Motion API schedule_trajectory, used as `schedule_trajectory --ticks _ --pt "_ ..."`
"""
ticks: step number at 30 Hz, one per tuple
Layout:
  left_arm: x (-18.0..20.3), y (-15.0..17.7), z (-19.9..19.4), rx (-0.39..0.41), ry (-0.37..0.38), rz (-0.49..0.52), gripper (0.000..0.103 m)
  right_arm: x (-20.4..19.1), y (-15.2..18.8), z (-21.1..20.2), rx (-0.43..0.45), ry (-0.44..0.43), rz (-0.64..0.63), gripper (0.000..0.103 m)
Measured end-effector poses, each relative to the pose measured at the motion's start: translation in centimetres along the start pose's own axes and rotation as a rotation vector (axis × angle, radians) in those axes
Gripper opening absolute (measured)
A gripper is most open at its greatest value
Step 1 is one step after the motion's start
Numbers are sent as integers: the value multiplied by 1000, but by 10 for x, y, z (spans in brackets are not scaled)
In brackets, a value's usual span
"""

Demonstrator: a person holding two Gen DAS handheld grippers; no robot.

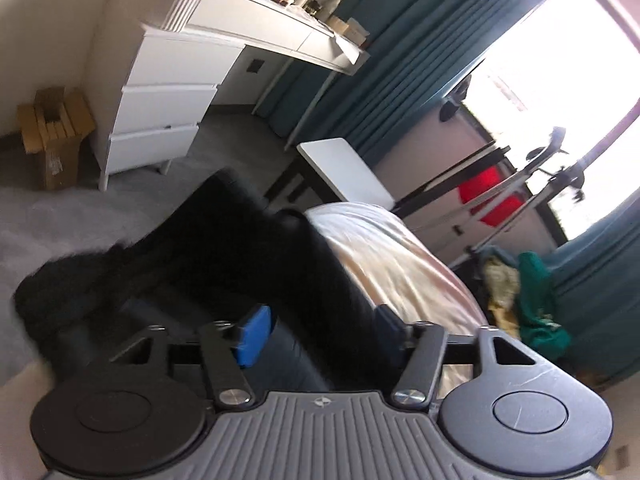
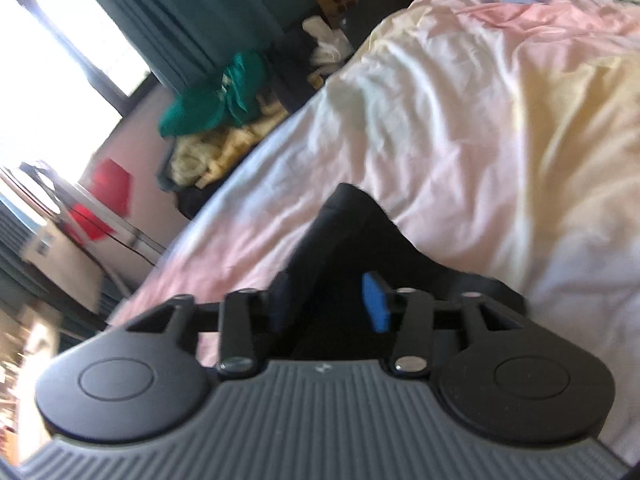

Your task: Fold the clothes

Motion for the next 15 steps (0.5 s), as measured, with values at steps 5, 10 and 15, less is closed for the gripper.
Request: schedule_trajectory --ticks 5,10,15 --pt "-44 29 -52 -63 52 -121 78 32 31 -46 -61 -73 123 62" --pt "-86 56 -63 -152 22 -233 79 50 69 -63 -121 -97 156 62" --pt "-108 65 -33 -131 25 -265 77 54 86 -40 -127 -115 230 62"
Point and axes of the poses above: each gripper's, at about its wrist camera, not at the fingertips, and z roughly the way its jaws point, x to its right, y to its underside, the point moved 2 cm from there along z, roughly the way its jaws point, and after that the axes turned 3 degrees about -z, right-handed, at the moved point
